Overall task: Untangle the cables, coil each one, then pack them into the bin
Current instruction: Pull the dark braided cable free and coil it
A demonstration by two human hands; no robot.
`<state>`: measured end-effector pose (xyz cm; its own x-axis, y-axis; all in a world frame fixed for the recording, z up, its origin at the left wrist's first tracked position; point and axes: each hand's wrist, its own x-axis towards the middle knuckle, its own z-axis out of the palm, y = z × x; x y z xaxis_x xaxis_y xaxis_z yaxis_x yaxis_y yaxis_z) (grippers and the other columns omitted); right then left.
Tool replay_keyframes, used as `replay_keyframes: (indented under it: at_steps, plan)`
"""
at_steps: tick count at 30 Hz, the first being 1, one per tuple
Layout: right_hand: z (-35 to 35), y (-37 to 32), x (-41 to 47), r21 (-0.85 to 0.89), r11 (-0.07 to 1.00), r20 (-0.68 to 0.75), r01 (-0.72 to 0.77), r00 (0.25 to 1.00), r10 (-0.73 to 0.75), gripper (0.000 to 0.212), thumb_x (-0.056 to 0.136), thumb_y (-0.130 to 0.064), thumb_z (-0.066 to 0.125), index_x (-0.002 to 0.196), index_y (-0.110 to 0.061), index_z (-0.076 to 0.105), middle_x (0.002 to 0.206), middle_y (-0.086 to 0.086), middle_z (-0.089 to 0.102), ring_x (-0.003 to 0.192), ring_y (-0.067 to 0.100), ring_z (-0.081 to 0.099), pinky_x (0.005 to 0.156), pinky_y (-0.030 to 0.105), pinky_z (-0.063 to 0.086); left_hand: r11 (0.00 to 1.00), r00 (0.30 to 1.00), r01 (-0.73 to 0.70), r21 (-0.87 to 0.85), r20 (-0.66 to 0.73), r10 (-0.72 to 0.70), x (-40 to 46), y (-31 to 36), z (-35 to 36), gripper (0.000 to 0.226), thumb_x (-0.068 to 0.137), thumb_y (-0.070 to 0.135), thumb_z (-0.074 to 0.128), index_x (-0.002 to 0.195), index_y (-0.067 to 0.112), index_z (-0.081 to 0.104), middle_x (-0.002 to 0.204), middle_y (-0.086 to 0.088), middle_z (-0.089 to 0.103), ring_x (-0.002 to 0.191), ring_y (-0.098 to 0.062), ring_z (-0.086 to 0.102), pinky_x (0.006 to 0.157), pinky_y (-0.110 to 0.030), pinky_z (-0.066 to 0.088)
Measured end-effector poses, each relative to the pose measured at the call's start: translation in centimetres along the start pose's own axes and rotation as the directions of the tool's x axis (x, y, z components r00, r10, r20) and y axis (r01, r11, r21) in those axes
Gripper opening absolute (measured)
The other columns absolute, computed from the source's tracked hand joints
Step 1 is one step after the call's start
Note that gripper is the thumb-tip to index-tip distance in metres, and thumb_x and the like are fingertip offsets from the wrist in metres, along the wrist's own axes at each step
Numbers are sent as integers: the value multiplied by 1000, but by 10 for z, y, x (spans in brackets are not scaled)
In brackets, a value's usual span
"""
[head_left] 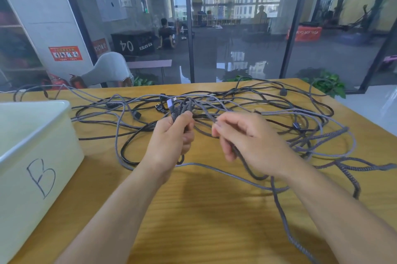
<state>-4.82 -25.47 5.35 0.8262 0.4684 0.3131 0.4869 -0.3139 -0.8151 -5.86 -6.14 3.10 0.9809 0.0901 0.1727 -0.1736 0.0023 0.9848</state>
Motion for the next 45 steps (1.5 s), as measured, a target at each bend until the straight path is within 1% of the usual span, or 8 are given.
replay_keyframes:
  at_steps: [4, 8, 14, 19, 26, 30, 41, 45]
  plan:
    - [8, -6, -4, 165, 982, 204, -87, 978, 53, 26, 112, -19, 41, 108, -7, 63, 75, 9, 67, 61, 27, 66, 62, 36, 57, 1000, 1000, -2, 14, -10, 2, 1, -4, 1, 32, 109, 28, 46, 83, 10, 51, 62, -2, 27, 61, -24, 14, 59, -40, 13]
    - [5, -8, -4, 147, 976, 383, -161, 919, 94, 28, 114, -22, 35, 118, -11, 61, 90, 15, 74, 76, 34, 73, 72, 41, 62, 1000, 1000, 5, -7, -9, -5, 3, -4, 0, 40, 111, 32, 43, 77, 11, 47, 63, -4, 31, 63, -28, 18, 57, -34, 19]
    - [22, -4, -6, 81, 966, 541, -244, 825, 163, 37, 115, -28, 31, 105, -6, 59, 76, 7, 65, 71, 24, 67, 68, 31, 53, 994, 1000, 13, -110, -1, -13, 3, -3, -2, 40, 111, 43, 42, 79, 19, 45, 65, 2, 38, 58, -15, 28, 60, -31, 25]
    - [33, -1, -6, 101, 964, 567, -244, 811, 146, 38, 114, -30, 35, 97, -8, 61, 69, 2, 61, 62, 22, 59, 62, 28, 51, 992, 993, -42, -120, 105, 55, 1, -3, 4, 37, 107, 39, 52, 84, 11, 44, 70, -3, 33, 65, -24, 23, 65, -39, 20]
    - [37, 7, -5, 10, 961, 580, -276, 784, 219, 54, 110, -46, 36, 89, -8, 68, 67, 3, 62, 59, 19, 57, 63, 27, 52, 978, 983, -21, -207, 176, 59, -4, 3, 5, 22, 109, 24, 48, 93, 9, 53, 64, -1, 50, 56, -19, 50, 61, -27, 45]
    - [37, 7, -3, -286, 948, 526, -139, 804, 276, 82, 97, -74, 22, 72, -13, 70, 58, -3, 60, 50, 12, 52, 62, 25, 48, 959, 980, 17, -284, 194, 41, -5, 9, 1, 25, 109, 24, 48, 86, 16, 53, 57, 6, 31, 45, -12, 31, 52, -24, 35]
    - [-3, 25, 5, -664, 747, 370, 28, 881, 296, 79, 81, -91, 37, 67, -20, 68, 49, -7, 53, 48, 7, 48, 57, 27, 39, 945, 969, 74, -318, 246, 7, -9, 22, -5, 27, 91, 38, 56, 74, 18, 46, 47, 11, 20, 38, -8, 16, 48, -29, 15]
    - [-52, 38, 7, -512, 853, 402, -104, 848, 345, 66, 89, -77, 47, 72, -17, 68, 56, -6, 39, 54, 14, 37, 60, 28, 36, 940, 984, 55, -336, 177, 5, -5, 27, -21, 26, 91, 36, 55, 72, 20, 47, 47, 11, 20, 37, -8, 15, 44, -26, 17]
